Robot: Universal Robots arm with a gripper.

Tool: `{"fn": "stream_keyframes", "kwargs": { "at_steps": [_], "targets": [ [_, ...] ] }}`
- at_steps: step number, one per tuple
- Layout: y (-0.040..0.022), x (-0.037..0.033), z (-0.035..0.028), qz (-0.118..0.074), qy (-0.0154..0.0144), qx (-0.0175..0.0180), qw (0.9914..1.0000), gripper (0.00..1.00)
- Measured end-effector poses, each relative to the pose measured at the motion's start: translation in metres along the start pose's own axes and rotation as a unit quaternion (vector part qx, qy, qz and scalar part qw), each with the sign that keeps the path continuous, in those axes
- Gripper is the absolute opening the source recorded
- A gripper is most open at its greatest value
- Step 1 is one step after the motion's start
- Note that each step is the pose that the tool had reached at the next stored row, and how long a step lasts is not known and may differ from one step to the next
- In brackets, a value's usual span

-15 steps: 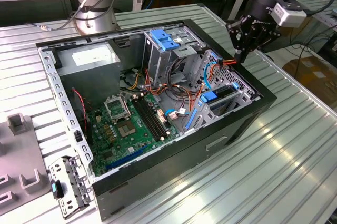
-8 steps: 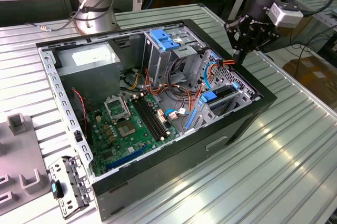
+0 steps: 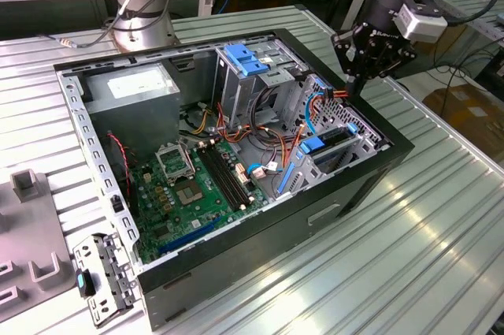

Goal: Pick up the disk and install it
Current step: 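Insert the first disk wire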

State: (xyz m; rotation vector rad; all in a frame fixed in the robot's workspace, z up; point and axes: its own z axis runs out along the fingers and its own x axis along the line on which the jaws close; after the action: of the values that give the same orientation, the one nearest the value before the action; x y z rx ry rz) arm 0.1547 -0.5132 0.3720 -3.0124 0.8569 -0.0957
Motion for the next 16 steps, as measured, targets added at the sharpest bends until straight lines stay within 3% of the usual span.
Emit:
{"fn": "stream_keyframes", "kwargs": {
  "at_steps": [5,9,12,14,16],
  "targets": [
    [0.0001,-0.0003,-0.0001,0.035,0.0009,-0.0020,0.99940,0.16],
    [0.0039,-0.0064,-0.0005,0.036,0.0009,-0.0021,0.99935,0.16],
    [0.0041,-0.0067,-0.0005,0.057,0.0014,-0.0032,0.99838,0.16],
    [0.0041,-0.0067,-0.0005,0.088,0.0022,-0.0050,0.99613,0.16],
    [0.0041,-0.0067,-0.0004,0.118,0.0029,-0.0067,0.99304,0.16]
  ]
}}
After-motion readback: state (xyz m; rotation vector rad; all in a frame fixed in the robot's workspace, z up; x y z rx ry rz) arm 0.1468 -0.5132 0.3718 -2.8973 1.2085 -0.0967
